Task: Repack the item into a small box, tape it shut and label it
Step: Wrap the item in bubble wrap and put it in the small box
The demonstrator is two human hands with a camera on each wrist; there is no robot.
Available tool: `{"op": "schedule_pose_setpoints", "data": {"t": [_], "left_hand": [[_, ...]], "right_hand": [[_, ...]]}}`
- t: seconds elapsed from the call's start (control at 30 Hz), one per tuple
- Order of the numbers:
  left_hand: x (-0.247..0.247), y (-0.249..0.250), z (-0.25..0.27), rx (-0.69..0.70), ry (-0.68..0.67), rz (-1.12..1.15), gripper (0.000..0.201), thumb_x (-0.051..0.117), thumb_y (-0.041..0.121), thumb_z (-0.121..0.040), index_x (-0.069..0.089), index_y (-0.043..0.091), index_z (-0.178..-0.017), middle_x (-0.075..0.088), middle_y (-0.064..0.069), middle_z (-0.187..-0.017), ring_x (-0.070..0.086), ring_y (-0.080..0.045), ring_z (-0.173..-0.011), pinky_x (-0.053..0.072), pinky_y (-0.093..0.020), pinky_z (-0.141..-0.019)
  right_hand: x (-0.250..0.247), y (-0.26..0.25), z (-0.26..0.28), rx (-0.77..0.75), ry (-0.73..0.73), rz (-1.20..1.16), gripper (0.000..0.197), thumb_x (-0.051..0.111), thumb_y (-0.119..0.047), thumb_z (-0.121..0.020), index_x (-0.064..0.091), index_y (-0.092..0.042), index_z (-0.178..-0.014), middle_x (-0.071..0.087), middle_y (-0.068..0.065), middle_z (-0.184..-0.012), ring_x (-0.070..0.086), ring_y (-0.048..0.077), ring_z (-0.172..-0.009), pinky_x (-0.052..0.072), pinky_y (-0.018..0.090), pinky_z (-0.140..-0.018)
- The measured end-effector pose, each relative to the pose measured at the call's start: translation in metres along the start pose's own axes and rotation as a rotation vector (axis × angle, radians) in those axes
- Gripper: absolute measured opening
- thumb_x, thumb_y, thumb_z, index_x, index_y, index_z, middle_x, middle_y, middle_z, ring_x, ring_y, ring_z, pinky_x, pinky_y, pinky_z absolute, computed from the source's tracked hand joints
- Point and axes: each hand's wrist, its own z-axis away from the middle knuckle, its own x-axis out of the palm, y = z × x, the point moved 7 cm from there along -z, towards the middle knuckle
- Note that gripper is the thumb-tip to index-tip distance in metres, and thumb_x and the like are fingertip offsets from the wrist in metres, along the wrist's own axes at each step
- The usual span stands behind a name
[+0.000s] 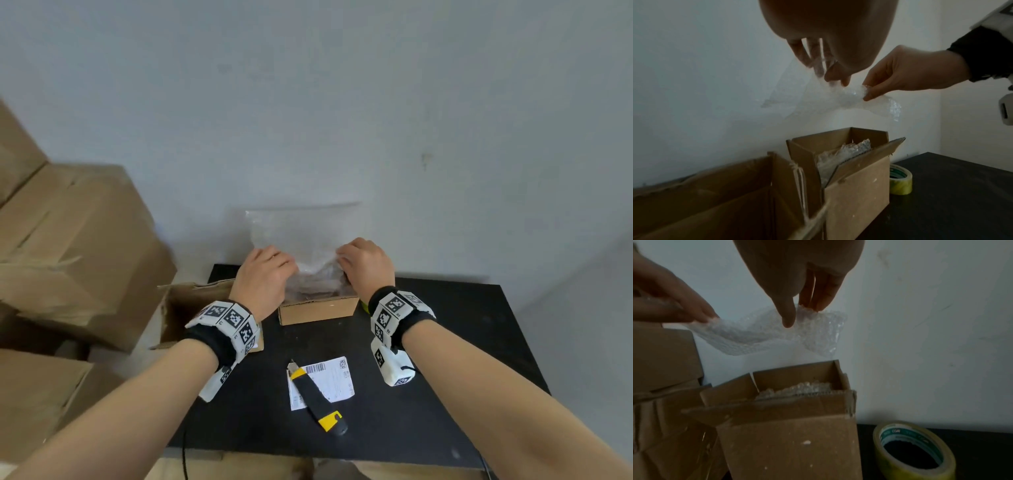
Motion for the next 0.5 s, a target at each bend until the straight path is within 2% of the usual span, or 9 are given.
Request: {"op": "schedule_pose_setpoints", "data": {"t": [0.1,0.27,0.4,0.5], "left_hand": [[0.013,0.001,0.001,-0.011,-0.035,-0.018,0.032,0.083,0.001,-0.055,0.074,0.017,-0.082,0.072,0.002,-0.091,0.063,-0.021,-0.083,0.051,-0.033,-0.073],[0.045,0.003,-0.002,-0.049,-0.162,-0.01,0.039,0.085,0.003,-0.054,0.075,0.015,-0.09,0.071,-0.001,-0.094,0.064,-0.021,-0.089,0.055,-0.034,-0.076],[0.068,0.007,-0.004,-0.061,-0.339,-0.034,0.031,0.068,0.005,-0.078,0.069,0.014,-0.107,0.064,-0.003,-0.115,0.055,-0.02,-0.109,0.05,-0.031,-0.088],[0.082,0.009,-0.005,-0.048,-0.432,-0.092,0.035,0.055,0.008,-0.088,0.058,0.015,-0.122,0.049,-0.001,-0.129,0.044,-0.017,-0.121,0.045,-0.027,-0.091]], "right_hand": [[0.024,0.007,-0.001,0.01,-0.157,0.007,0.018,0.057,-0.015,-0.091,0.069,-0.008,-0.102,0.065,0.011,-0.1,0.061,0.03,-0.087,0.05,0.037,-0.069],[0.041,0.028,0.001,0.04,-0.303,0.065,0.023,0.052,-0.018,-0.093,0.056,-0.01,-0.115,0.065,0.008,-0.102,0.063,0.029,-0.089,0.049,0.035,-0.071],[0.046,0.042,0.003,0.047,-0.388,0.081,0.016,0.052,-0.018,-0.092,0.052,-0.009,-0.105,0.065,0.01,-0.095,0.061,0.032,-0.085,0.051,0.039,-0.071],[0.05,0.047,0.004,0.014,-0.406,0.076,0.013,0.05,-0.013,-0.091,0.056,-0.009,-0.102,0.063,0.009,-0.099,0.06,0.031,-0.087,0.05,0.04,-0.073]]}}
